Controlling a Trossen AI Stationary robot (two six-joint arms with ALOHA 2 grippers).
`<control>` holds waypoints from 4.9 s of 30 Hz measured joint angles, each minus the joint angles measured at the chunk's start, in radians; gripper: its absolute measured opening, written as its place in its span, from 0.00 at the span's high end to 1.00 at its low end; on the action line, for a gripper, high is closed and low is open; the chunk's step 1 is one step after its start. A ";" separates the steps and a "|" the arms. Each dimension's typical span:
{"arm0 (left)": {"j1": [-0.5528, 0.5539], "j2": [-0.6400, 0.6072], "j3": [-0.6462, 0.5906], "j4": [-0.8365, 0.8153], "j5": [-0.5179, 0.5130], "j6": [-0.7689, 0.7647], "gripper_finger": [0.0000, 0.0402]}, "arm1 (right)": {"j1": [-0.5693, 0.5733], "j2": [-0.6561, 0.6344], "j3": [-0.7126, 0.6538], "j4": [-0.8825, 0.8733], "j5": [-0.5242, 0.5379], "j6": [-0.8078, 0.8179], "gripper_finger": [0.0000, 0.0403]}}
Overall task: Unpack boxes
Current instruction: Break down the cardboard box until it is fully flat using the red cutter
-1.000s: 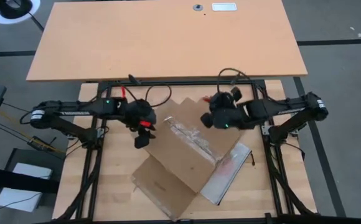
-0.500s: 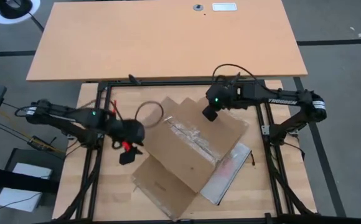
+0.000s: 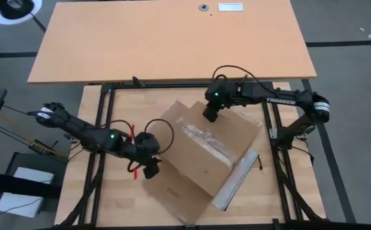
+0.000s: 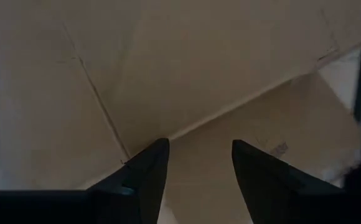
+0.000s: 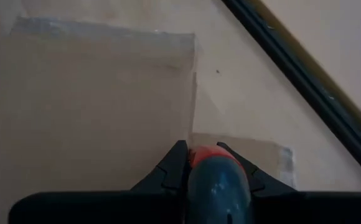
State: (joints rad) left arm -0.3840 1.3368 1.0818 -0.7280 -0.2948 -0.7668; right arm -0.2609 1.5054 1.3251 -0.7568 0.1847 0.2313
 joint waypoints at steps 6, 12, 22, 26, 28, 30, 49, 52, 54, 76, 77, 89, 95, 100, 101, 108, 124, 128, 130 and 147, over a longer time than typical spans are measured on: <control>-0.098 0.008 0.006 0.061 0.011 -0.191 0.52 | -0.005 0.077 0.000 0.184 -0.078 -0.029 0.86; -0.202 0.010 0.004 0.096 0.031 -0.353 0.52 | 0.004 0.136 0.003 0.392 -0.208 -0.030 0.86; -0.248 0.011 0.293 -0.349 0.135 -0.255 0.52 | -0.008 0.134 0.191 0.443 -0.175 -0.228 0.86; -0.210 0.005 0.461 -0.504 0.068 -0.073 0.52 | -0.020 0.092 0.298 0.366 -0.163 -0.226 0.86; -0.157 -0.005 0.515 -0.538 -0.013 0.045 0.52 | 0.009 0.069 0.338 0.328 -0.190 -0.213 0.86; -0.091 -0.030 0.533 -0.529 -0.071 0.158 0.52 | 0.057 0.050 0.362 0.298 -0.212 -0.189 0.86; 0.319 -0.264 -0.213 0.296 0.332 0.779 0.52 | 0.452 0.099 0.299 0.349 0.124 0.087 0.86; 0.320 -0.258 -0.260 0.326 0.300 0.794 0.52 | 0.458 0.126 0.300 0.386 0.135 0.085 0.86; 0.320 -0.258 -0.281 0.342 0.299 0.795 0.52 | 0.454 0.145 0.300 0.381 0.137 0.084 0.86; 0.319 -0.259 -0.334 0.389 0.289 0.788 0.52 | 0.425 0.257 0.302 0.405 0.109 0.057 0.86; 0.319 -0.259 -0.334 0.389 0.289 0.788 0.52 | 0.424 0.260 0.301 0.398 0.107 0.057 0.86; 0.319 -0.257 -0.335 0.392 0.272 0.782 0.52 | 0.424 0.274 0.303 0.377 0.101 0.057 0.86; 0.319 -0.256 -0.335 0.384 0.253 0.782 0.52 | 0.437 0.260 0.306 0.298 0.091 0.060 0.86; 0.319 -0.251 -0.331 0.362 0.221 0.760 0.52 | 0.450 0.232 0.304 0.244 0.099 0.073 0.86; 0.319 -0.247 -0.331 0.364 0.221 0.759 0.52 | 0.451 0.227 0.303 0.234 0.099 0.076 0.86; 0.319 -0.198 -0.328 0.394 0.226 0.759 0.52 | 0.469 0.184 0.301 0.152 0.099 0.091 0.86; 0.327 -0.185 -0.331 0.415 0.246 0.751 0.52 | 0.517 0.133 0.328 0.007 0.131 0.105 0.86; 0.333 -0.186 -0.330 0.399 0.246 0.737 0.52 | 0.528 0.114 0.383 -0.180 0.126 0.143 0.86; 0.333 -0.186 -0.330 0.396 0.243 0.737 0.52 | 0.532 0.102 0.398 -0.247 0.114 0.176 0.86; 0.336 -0.183 -0.330 0.399 0.229 0.727 0.52 | 0.689 -0.041 0.398 -0.652 0.156 0.412 0.86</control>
State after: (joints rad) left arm -0.0483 1.1537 0.7521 -0.3290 -0.0662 -0.0395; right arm 0.4278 1.4642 1.7229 -1.4085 0.3405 0.6438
